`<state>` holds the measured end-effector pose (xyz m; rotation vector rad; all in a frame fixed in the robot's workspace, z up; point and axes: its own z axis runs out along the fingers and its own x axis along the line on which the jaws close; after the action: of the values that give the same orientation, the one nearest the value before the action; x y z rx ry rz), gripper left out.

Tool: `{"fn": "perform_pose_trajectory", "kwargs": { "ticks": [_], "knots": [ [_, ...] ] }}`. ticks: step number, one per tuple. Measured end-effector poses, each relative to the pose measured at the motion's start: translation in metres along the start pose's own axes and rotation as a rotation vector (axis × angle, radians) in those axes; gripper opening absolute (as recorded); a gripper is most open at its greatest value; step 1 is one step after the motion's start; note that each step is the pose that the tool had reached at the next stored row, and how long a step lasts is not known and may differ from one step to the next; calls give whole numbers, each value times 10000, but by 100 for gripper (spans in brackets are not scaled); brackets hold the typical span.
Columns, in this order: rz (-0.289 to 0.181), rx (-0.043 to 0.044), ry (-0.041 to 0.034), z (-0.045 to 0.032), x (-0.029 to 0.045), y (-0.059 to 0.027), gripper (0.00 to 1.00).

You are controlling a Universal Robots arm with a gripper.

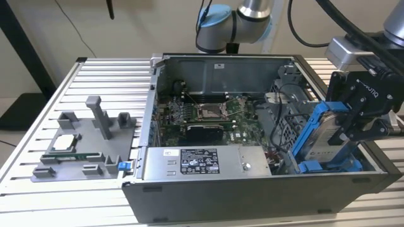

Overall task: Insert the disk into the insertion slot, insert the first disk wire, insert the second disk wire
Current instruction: 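Insert the disk into the insertion slot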

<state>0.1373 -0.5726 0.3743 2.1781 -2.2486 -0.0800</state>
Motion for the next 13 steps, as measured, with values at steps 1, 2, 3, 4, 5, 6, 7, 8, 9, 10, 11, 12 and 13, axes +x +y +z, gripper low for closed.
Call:
{"fn": "perform_pose_trajectory", "kwargs": {
  "ticks": [1, 2, 3, 4, 5, 6, 7, 8, 9, 10, 11, 12, 13],
  "knots": [
    [0, 0, 1, 0, 0, 0, 0],
    [0, 0, 1, 0, 0, 0, 0],
    [0, 0, 0, 1, 0, 0, 0],
    [0, 0, -2, 2, 0, 0, 0],
    [0, 0, -1, 2, 0, 0, 0],
    [0, 0, -1, 3, 0, 0, 0],
    [0, 0, -1, 3, 0, 0, 0],
    [0, 0, 0, 3, 0, 0, 0],
    [0, -1, -3, 4, 0, 0, 0],
    [0, -2, -2, 3, 0, 0, 100],
    [0, 0, -1, 4, 0, 0, 100],
    [0, 0, -1, 3, 0, 0, 100],
    [0, 0, -2, 2, 0, 0, 100]
  ]
}}
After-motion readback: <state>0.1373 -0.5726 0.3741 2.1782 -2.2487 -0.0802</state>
